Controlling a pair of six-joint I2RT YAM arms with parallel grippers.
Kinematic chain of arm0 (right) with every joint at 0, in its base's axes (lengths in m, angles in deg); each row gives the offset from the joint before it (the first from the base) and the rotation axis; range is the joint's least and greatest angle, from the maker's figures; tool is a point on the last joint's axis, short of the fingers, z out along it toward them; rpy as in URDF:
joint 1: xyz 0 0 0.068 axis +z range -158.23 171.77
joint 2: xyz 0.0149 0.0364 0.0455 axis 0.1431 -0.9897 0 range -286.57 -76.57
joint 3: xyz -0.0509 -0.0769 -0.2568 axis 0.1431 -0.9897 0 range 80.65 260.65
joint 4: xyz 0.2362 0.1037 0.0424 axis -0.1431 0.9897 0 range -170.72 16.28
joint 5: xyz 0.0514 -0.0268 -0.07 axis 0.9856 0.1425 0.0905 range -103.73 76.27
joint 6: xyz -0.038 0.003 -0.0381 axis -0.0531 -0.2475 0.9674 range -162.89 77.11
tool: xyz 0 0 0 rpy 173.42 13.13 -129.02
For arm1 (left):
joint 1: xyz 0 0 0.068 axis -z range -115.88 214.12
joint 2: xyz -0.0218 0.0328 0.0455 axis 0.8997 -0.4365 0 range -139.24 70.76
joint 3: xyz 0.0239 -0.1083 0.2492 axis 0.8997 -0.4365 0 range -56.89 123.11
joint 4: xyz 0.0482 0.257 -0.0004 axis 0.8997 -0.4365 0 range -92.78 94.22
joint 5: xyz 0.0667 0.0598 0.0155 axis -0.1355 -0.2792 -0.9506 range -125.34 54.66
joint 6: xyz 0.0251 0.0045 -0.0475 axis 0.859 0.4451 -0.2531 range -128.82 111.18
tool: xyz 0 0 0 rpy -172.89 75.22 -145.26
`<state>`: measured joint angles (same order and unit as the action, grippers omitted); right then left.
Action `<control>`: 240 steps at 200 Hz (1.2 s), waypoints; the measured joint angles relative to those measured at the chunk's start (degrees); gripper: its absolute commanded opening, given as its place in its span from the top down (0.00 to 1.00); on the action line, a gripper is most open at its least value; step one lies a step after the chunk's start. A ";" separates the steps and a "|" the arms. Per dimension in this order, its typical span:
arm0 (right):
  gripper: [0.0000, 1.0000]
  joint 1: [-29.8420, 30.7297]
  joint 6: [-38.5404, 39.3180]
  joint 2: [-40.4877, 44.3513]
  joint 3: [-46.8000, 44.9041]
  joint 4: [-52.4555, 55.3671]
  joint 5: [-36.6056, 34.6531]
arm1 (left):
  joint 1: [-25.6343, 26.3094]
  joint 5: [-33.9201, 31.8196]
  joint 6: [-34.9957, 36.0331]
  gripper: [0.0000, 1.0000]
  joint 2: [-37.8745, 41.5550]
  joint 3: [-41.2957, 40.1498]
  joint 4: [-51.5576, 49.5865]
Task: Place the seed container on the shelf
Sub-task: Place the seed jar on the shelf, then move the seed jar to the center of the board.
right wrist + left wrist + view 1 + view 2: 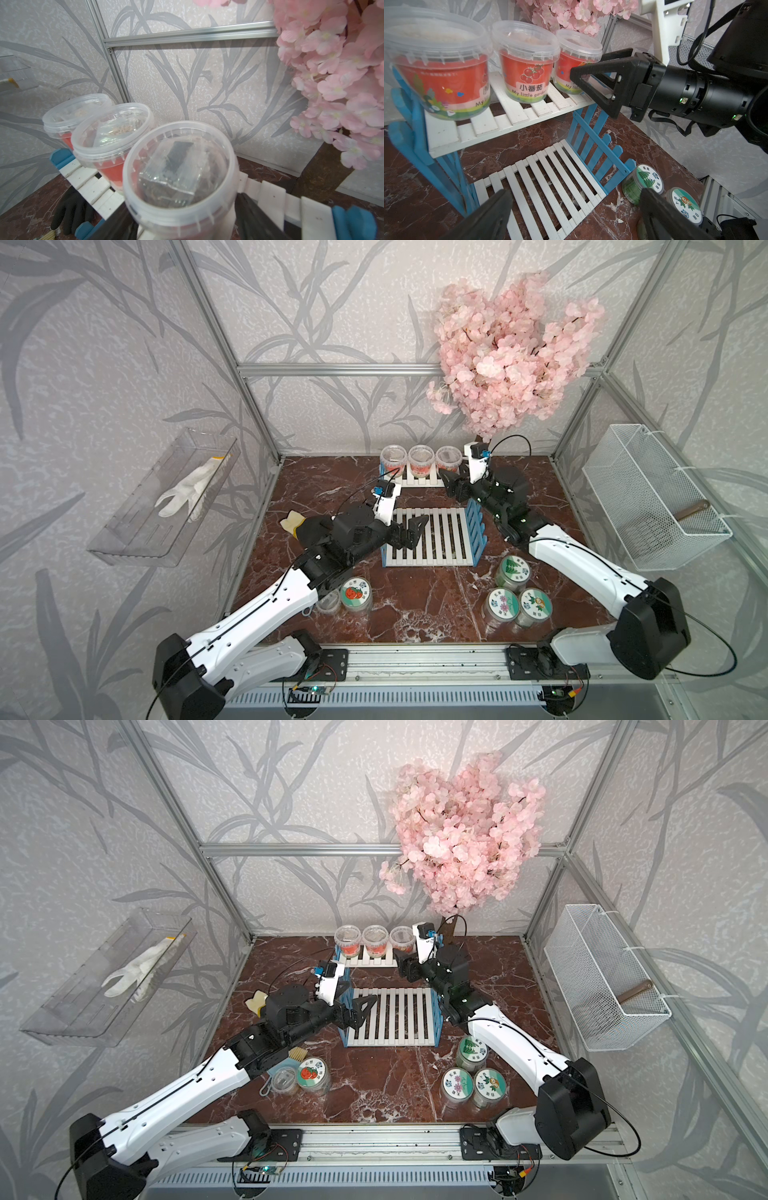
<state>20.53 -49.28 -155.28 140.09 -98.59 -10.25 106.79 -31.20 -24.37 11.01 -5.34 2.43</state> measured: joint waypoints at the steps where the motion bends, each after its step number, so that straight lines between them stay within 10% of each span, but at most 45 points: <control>1: 0.23 0.00 0.00 0.07 -0.07 0.04 -0.02 | 0.00 0.00 0.00 0.00 0.00 0.00 -0.02; 240: 0.19 -0.04 0.72 26.36 -17.62 9.07 9.18 | 0.00 -6.86 -2.08 0.00 6.49 -3.06 -10.05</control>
<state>20.48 -48.56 -128.93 122.47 -89.52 -1.07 106.79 -38.06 -26.45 17.50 -8.40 -7.62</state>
